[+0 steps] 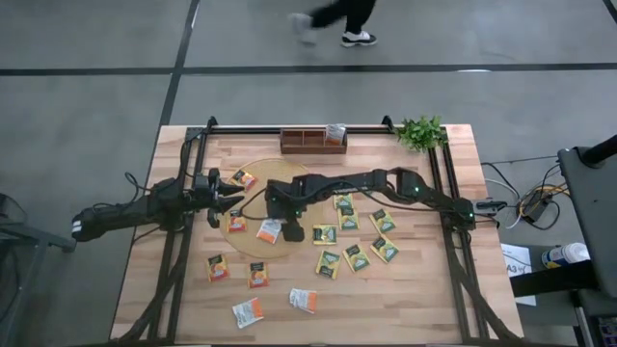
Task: Pick & Place Tea
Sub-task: Put the top white tea bag into the right section of the wooden organizer
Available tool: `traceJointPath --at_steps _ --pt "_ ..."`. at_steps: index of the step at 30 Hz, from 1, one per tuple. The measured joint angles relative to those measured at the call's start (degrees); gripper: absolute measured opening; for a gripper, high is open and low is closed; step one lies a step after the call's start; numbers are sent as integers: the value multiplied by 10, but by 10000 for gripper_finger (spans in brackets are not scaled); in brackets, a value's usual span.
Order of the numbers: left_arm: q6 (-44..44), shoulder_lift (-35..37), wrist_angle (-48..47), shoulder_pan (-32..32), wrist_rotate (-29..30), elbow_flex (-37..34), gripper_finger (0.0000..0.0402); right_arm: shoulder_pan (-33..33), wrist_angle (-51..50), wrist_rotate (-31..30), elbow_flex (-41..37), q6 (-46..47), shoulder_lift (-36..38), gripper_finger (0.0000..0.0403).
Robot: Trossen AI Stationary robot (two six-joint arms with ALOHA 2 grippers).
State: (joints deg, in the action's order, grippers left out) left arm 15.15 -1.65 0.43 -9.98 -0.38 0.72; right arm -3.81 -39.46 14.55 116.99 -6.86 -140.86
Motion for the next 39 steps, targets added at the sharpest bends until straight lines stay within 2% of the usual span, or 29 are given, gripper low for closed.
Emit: traceJointPath --at_steps 5,17,22,29,33,39 --pt "0 0 0 0 0 0 145 -12 0 -6 0 55 0 200" --pt "0 0 0 0 0 0 145 -8 -4 2 -1 36 0 189" --pt "0 0 0 0 0 0 145 2 -2 -41 -6 27 0 189" --pt "0 0 0 0 0 0 145 7 4 -59 -19 12 2 187" --pt "0 0 0 0 0 0 145 7 4 -71 -22 11 2 168" --pt "0 0 0 0 0 0 145 7 2 -73 -22 -11 2 107"
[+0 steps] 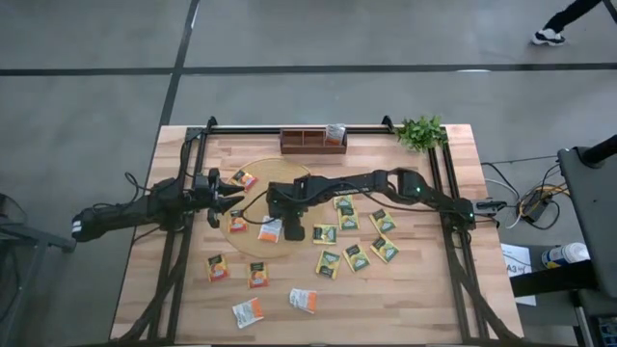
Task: Pick & Place Tea
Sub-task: Put the top white tea bag into the right section of the wooden organizer
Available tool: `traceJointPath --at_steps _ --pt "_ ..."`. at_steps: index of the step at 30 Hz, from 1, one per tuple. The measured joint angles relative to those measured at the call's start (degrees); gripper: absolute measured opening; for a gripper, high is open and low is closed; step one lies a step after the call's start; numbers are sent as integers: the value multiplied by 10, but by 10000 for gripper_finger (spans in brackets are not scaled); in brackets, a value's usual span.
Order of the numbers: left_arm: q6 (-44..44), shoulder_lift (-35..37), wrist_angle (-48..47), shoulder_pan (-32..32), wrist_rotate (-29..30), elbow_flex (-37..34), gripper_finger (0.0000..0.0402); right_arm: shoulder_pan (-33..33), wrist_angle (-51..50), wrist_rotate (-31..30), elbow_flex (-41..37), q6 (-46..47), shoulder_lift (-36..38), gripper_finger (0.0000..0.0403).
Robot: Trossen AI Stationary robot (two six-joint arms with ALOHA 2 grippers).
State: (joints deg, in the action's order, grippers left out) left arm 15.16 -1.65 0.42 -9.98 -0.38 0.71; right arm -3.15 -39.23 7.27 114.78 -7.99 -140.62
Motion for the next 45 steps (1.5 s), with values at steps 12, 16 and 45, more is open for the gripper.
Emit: traceJointPath --at_steps 12,16,45 --pt "0 0 0 0 0 0 145 -1 -5 1 4 -21 0 15" --pt "0 0 0 0 0 0 145 -2 -25 9 16 -45 -2 32" --pt "0 0 0 0 0 0 145 -1 -19 23 46 -44 -3 176"
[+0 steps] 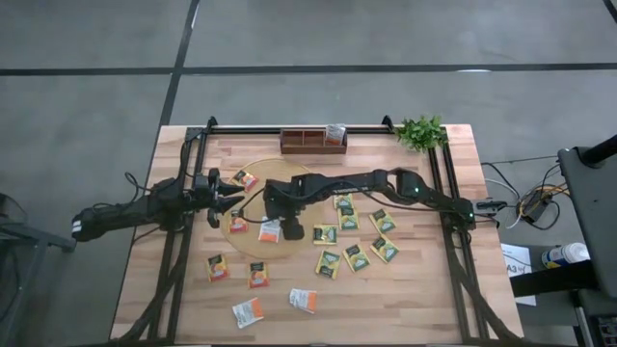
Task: Pick & Place Tea
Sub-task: Put the top white tea bag into the right section of the wooden organizer
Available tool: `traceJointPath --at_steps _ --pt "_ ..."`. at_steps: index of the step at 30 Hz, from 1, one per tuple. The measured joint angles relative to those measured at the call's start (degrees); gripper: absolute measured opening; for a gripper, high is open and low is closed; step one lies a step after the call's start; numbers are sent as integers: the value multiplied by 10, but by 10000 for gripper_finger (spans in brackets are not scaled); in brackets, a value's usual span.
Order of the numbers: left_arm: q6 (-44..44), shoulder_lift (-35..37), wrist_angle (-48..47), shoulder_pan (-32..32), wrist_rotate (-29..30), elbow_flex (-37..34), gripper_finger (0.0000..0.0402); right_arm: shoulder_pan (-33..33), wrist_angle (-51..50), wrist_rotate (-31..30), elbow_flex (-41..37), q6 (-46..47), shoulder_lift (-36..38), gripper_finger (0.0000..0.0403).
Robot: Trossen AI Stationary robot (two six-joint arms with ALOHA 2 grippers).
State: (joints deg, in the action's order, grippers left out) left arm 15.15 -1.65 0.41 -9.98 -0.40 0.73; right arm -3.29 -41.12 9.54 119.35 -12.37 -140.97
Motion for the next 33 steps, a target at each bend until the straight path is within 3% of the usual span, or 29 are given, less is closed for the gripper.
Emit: traceJointPath --at_steps 22,26,33 --pt "0 0 0 0 0 0 145 0 19 0 -6 21 -26 131" --pt "0 0 0 0 0 0 145 0 15 -6 0 10 -27 102" --pt "0 0 0 0 0 0 145 -1 8 -7 24 -5 -30 17"
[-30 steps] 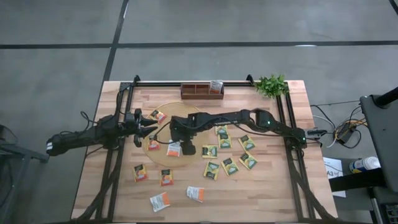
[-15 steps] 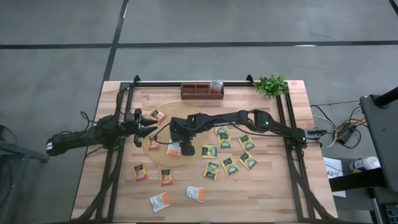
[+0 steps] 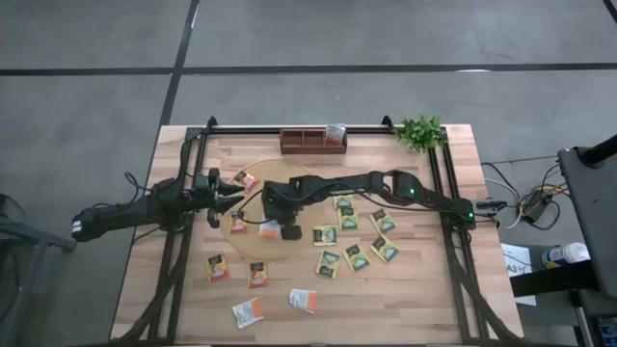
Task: Pick & Place Tea
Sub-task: Put the top white tea bag into the right section of the wooden organizer
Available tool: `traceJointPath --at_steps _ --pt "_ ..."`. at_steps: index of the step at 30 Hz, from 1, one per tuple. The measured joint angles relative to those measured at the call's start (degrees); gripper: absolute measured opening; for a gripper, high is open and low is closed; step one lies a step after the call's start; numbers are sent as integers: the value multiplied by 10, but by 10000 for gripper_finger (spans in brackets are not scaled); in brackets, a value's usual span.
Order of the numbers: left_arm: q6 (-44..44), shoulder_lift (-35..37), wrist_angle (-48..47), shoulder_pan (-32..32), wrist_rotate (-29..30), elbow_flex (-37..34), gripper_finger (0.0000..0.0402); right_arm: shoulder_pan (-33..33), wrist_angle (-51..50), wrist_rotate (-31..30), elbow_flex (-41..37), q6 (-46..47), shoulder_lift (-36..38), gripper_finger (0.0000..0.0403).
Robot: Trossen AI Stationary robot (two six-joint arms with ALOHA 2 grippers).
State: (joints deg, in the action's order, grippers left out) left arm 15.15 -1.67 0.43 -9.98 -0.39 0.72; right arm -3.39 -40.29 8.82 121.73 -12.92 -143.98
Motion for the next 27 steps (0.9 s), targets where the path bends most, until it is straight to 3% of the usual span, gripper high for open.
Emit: traceJointPath --at_steps 10,18,27 --pt "0 0 0 0 0 0 145 0 -50 -8 69 -42 9 8" --pt "0 0 0 0 0 0 145 -2 -168 -98 130 -127 18 8" --pt "0 0 0 0 0 0 145 -45 -215 -137 129 -72 68 8"
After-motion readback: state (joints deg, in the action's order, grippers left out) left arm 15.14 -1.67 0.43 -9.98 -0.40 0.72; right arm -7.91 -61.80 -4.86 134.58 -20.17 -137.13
